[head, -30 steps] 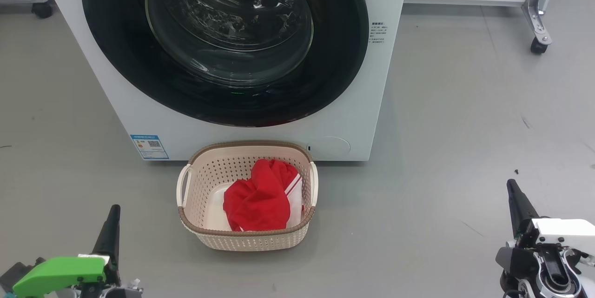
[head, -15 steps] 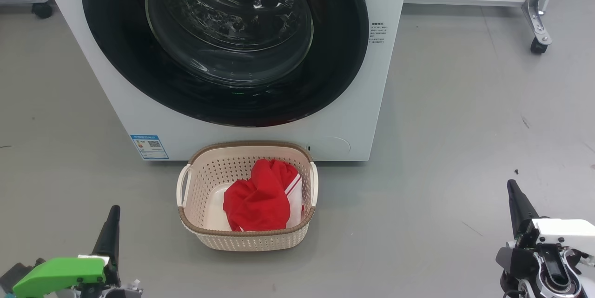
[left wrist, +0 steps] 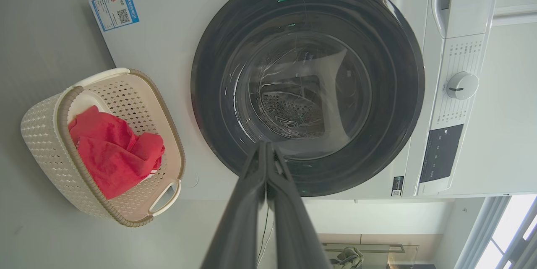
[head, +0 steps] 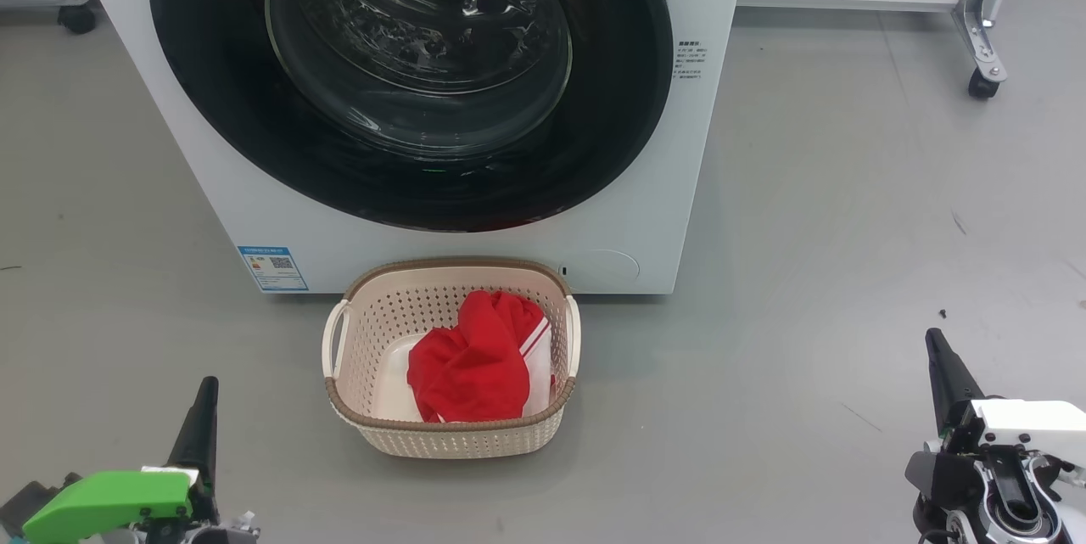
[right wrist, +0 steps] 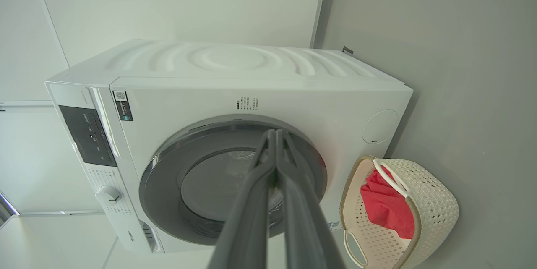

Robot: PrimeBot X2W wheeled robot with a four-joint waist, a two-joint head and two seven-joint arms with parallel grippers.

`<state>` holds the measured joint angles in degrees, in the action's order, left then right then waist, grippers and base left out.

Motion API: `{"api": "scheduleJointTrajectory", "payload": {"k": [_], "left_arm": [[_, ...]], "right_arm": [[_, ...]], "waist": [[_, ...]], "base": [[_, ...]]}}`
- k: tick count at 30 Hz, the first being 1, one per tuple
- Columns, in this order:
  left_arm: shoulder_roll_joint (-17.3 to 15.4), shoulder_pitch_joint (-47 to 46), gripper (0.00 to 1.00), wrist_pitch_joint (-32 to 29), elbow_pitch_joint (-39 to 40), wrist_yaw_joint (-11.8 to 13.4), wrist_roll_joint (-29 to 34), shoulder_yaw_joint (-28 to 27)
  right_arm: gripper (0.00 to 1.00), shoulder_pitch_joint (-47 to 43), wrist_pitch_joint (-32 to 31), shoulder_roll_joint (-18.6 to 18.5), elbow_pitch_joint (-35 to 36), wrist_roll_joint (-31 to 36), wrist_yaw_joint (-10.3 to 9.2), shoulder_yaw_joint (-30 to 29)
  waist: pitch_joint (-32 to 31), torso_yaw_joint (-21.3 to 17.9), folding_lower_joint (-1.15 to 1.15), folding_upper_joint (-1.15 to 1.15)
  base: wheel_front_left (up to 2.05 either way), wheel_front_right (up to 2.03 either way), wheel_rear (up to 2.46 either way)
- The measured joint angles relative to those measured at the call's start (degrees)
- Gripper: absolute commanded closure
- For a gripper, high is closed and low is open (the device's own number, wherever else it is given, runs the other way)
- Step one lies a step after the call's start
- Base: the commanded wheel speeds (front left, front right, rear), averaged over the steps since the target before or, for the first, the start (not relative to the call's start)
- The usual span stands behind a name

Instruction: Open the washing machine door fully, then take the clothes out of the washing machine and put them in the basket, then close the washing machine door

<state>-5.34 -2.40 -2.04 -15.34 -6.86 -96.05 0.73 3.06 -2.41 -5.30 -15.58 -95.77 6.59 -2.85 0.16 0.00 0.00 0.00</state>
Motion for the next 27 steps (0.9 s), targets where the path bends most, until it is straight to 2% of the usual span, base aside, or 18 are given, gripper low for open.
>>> {"api": "scheduleJointTrajectory", "payload": {"k": [27], "left_arm": [[0.02, -0.04, 1.0, -0.18, -0.41, -0.02, 0.0, -0.19]], "right_arm": [[1.0, 0.03, -0.07, 0.01, -0.26, 0.0, 0.08, -0.18]], "waist": [[-0.01, 0.0, 0.0, 0.0]], "base": [[0.0, 0.0, 0.0]]}}
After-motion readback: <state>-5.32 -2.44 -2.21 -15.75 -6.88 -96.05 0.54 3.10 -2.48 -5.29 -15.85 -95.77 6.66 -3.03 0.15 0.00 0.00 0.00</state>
